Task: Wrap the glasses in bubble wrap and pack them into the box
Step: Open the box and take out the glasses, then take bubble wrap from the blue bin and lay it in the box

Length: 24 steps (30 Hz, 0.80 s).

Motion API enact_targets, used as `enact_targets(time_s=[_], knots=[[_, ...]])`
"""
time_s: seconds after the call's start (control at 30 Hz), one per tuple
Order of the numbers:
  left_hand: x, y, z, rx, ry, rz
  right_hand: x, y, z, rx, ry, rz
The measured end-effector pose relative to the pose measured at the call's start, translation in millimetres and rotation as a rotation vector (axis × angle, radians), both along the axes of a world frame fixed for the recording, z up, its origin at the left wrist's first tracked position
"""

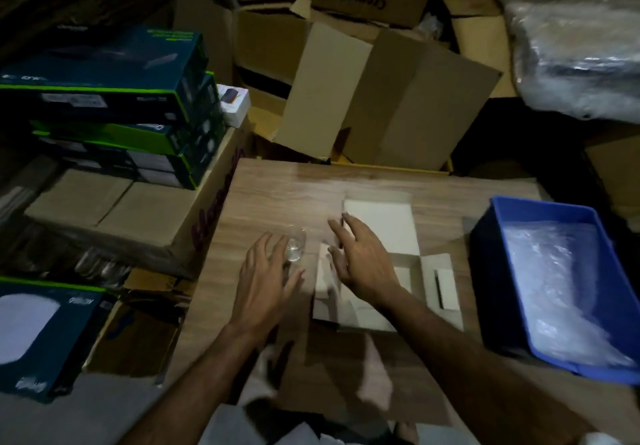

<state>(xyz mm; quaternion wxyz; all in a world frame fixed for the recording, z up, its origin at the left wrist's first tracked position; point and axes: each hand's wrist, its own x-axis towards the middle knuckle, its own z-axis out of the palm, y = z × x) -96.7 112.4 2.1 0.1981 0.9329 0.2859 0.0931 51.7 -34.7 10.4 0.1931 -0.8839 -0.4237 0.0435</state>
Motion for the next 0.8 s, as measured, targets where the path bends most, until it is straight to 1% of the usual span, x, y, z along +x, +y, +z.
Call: enact_targets(time_s=[0.1,0.3,0.43,0.53,0.57,0.63,0.7,0.8], knots=[[25,-28,6,-0.028,-0.070,-0.137,4,-48,6,0.040,-0.024,-0.110],[82,-106,22,-0.014,-0.181,-0.438,17,-152,17,0.057,-0.017,-0.319],[120,-173,29,-0.033,-0.151,-0.540,29,-225,16,0.074,-0.057,-0.455],[147,-225,24,0.018,-0.151,-0.648,40,-276,9,0.072,-0.061,-0.547],[156,-242,22,0.010,-0.151,-0.667,45,-292,5,0.060,-0.050,-0.572],[173,-274,19,-0.067,-0.117,-0.674,56,-321,-3,0.034,-0.035,-0.602],[189,-302,11,-0.127,-0.037,-0.666,70,-347,-8,-0.031,0.049,-0.611],[210,-332,-4,-0.091,0.087,-0.657,92,-379,-16,-0.228,0.216,-0.525]])
